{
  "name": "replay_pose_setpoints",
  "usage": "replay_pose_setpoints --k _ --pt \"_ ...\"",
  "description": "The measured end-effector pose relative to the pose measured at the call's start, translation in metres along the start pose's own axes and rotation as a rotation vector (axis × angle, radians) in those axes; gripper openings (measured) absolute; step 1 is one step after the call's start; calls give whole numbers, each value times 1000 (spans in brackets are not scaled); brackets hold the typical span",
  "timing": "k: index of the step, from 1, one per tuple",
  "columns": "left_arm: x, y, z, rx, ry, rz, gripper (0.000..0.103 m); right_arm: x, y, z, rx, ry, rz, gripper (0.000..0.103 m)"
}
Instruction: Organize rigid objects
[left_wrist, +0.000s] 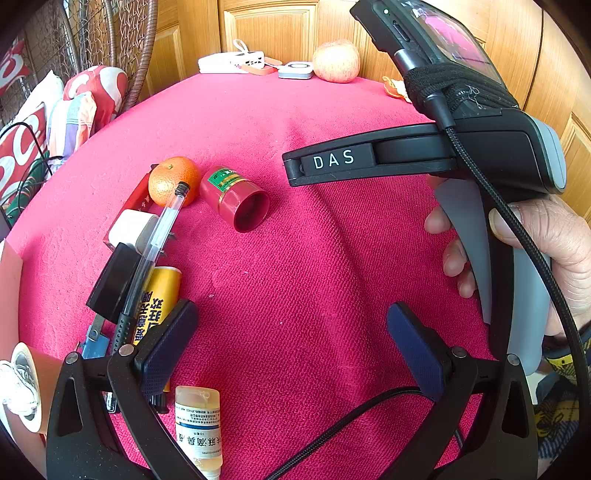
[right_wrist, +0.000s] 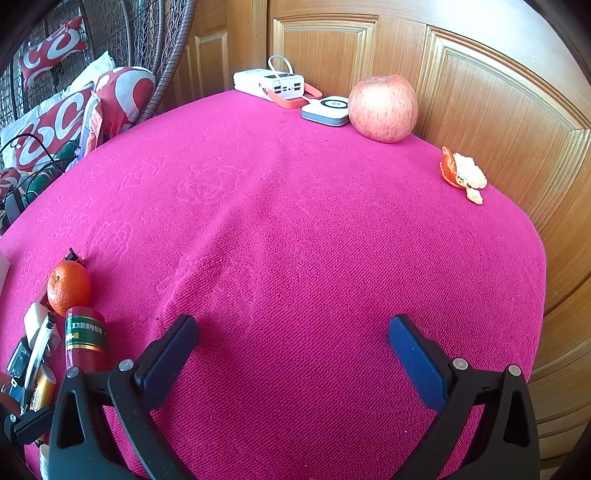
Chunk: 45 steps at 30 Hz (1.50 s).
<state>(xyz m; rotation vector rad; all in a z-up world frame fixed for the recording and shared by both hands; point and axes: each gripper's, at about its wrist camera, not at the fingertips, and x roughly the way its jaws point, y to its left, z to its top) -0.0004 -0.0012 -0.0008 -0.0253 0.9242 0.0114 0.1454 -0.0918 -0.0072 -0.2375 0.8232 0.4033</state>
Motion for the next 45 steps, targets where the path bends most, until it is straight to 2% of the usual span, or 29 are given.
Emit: replay_pose_setpoints --k 7,11,23,36,45 --pt "0 1 0 -3 -2 2 103 -1 0 0 1 -1 3 103" --pt "0 0 -1 -40 -21 34 103 -1 0 -1 2 -1 3 103" --pt "-1 0 -1 -45 -20 35 103 -1 0 -1 4 -1 3 103" --pt "-8 -14 -9 -98 -18 90 103 -1 0 -1 4 -1 3 103" --pt "-11 -19 -13 -115 -17 86 103 -1 1 -2 4 -1 3 103"
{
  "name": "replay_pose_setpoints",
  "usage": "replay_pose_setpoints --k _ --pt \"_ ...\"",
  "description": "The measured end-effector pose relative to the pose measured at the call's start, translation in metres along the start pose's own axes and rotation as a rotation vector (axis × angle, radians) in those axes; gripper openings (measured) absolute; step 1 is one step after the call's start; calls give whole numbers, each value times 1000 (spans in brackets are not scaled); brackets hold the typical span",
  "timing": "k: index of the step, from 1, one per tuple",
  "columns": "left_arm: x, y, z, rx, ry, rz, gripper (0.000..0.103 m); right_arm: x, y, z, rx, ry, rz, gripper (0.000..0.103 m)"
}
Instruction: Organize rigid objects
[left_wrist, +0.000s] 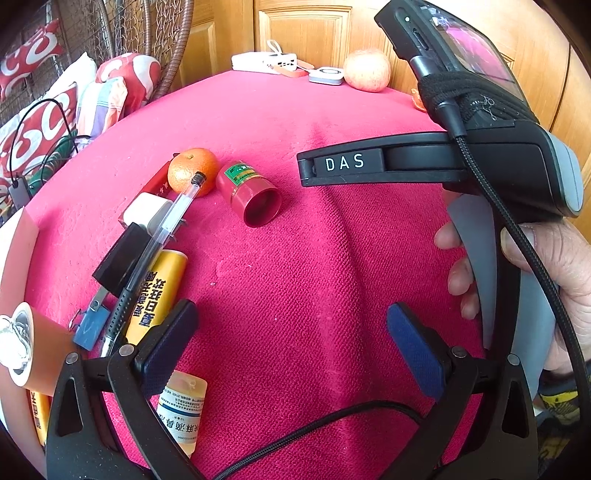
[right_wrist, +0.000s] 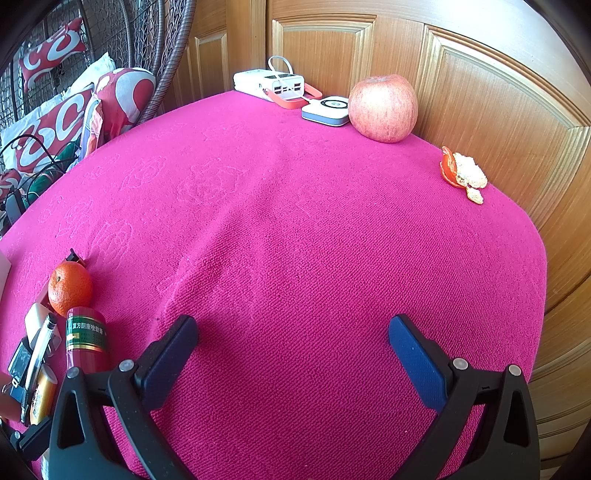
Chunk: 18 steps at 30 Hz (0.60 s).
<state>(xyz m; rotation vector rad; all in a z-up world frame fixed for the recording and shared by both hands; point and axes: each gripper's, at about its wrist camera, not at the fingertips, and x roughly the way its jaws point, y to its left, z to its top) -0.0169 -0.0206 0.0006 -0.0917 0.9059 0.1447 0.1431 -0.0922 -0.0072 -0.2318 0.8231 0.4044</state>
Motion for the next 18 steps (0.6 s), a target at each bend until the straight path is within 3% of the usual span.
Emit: replay_pose_setpoints --k 10,12,16,18 --pt "-5 0 -1 -1 -13 -14 103 0 0 -1 1 -1 0 103" --pt "-23 -2 -2 3 -87 -35 103 0 0 -1 0 -1 0 103" --pt "-86 -17 -1 105 -315 10 103 1 0 -1 1 -1 0 103" --pt "-111 -13 -1 112 -368 19 103 0 0 -1 0 -1 0 103"
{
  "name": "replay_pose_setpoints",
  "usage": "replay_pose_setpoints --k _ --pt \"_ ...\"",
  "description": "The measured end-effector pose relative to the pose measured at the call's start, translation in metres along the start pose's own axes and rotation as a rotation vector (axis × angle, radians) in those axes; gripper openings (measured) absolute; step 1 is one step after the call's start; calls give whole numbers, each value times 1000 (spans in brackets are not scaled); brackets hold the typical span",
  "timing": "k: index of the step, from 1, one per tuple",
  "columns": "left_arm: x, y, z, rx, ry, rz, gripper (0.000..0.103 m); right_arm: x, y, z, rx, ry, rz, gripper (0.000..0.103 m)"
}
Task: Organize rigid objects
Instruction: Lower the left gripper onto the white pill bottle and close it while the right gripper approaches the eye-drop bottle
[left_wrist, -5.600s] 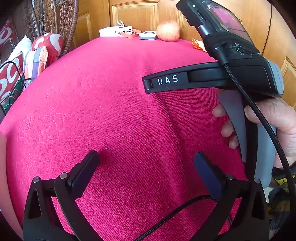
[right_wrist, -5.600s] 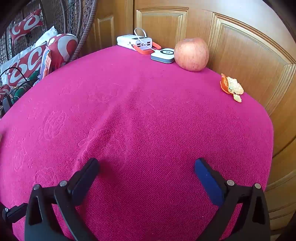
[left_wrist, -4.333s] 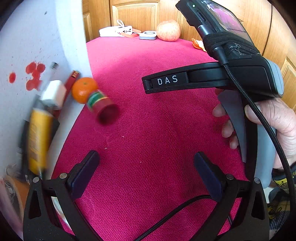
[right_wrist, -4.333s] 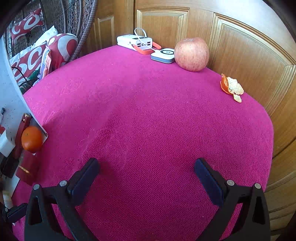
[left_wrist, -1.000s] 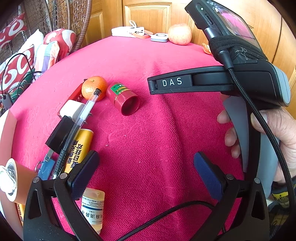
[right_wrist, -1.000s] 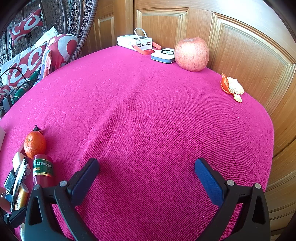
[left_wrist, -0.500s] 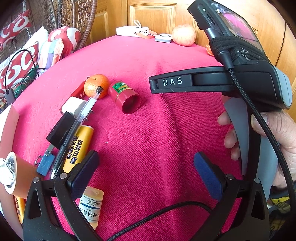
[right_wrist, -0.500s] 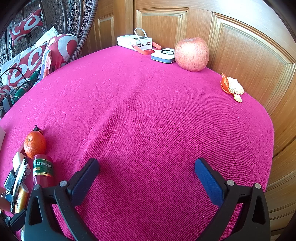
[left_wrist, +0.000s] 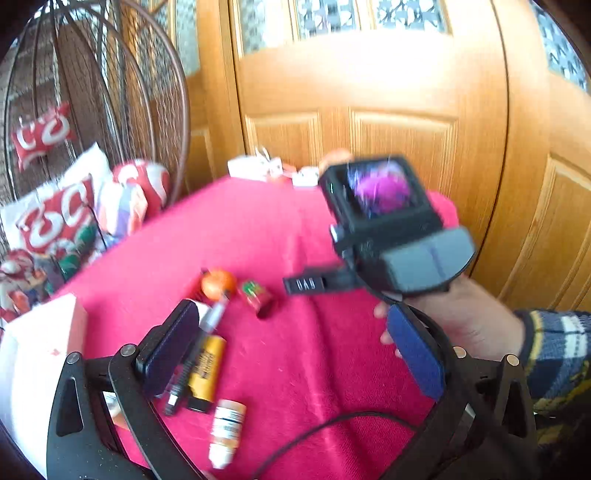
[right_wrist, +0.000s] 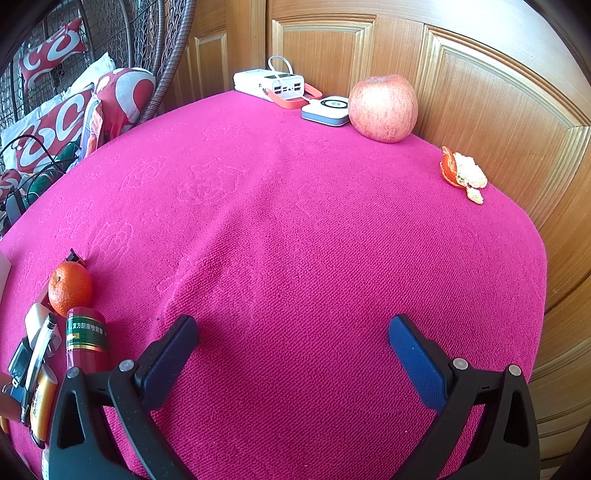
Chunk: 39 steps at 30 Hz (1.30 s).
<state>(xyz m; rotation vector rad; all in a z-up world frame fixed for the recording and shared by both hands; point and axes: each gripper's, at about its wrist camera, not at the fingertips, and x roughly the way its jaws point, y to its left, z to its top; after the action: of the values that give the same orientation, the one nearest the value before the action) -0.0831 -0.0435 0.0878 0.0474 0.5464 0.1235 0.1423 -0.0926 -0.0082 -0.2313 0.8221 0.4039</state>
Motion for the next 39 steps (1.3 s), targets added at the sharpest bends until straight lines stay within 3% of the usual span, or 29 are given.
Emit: replay_pose_setpoints --k 4,11,15,18,21,22,25,29,30,35,39 --pt "-32 33 3 -109 -32 10 103 0 0 0 1 -1 1 103" --pt "-105 114 -23 -355 -132 142 103 0 0 0 1 -2 0 103" --pt "-154 147 -46 -420 -227 229 103 -1 0 1 6 -5 3 103" --pt "-184 165 -68 -459 -250 248 103 -3 -3 0 20 -13 18 103" --pt "-192 173 -96 -505 -194 268 103 -13 -12 -1 72 -48 83 103" --pt "-189 174 -105 -521 -165 279 103 -21 -19 -2 103 -81 140 103" --pt "-177 180 -133 -583 -60 281 103 -66 -31 0 131 -264 333 103" --pt "-152 177 -152 -612 65 214 103 -126 -31 0 55 -522 495 103" --pt "-144 172 -153 -596 92 195 103 -133 -28 0 25 -547 518 103" --pt "-111 141 -144 -499 173 80 102 -135 0 -9 -150 -460 645 103" --pt "-89 118 -134 -420 238 34 97 -117 11 -17 -209 -398 638 103"
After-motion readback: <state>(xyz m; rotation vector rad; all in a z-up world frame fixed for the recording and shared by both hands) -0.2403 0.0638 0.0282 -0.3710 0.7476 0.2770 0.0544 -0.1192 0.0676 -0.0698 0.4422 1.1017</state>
